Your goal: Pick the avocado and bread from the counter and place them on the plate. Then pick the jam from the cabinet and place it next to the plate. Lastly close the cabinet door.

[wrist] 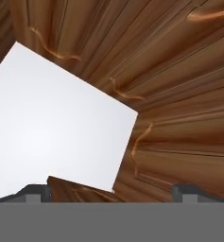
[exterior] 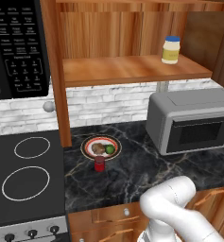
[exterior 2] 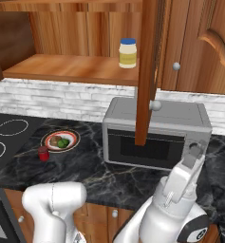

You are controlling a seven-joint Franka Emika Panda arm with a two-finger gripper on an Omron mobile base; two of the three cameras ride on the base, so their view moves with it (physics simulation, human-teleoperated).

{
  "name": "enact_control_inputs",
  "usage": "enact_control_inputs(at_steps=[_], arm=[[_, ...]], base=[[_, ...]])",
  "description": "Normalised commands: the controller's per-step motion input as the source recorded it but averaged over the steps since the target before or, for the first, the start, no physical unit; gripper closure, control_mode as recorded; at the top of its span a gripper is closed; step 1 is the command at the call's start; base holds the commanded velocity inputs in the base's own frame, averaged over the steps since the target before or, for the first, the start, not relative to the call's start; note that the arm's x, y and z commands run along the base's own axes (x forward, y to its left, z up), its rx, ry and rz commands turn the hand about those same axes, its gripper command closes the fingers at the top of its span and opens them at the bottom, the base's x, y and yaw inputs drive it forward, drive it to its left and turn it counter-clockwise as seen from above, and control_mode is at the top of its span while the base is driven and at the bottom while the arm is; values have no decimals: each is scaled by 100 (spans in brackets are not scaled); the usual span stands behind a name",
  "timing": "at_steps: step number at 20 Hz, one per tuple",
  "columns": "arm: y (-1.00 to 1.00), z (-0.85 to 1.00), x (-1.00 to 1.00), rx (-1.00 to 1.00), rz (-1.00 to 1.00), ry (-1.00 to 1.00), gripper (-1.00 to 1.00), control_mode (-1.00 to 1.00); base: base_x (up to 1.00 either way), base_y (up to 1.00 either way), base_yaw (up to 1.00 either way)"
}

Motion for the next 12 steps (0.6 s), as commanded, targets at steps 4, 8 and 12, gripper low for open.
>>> enact_control_inputs(at_steps=[4,8,12], arm=[[-62,-24,1,-28,0,7,-100,-100],[-56,-30,0,-39,0,6,-100,-100],[-68,-36,0,-43,0,6,-100,-100]], base=[[0,0,0],[0,0,0],[0,0,0]])
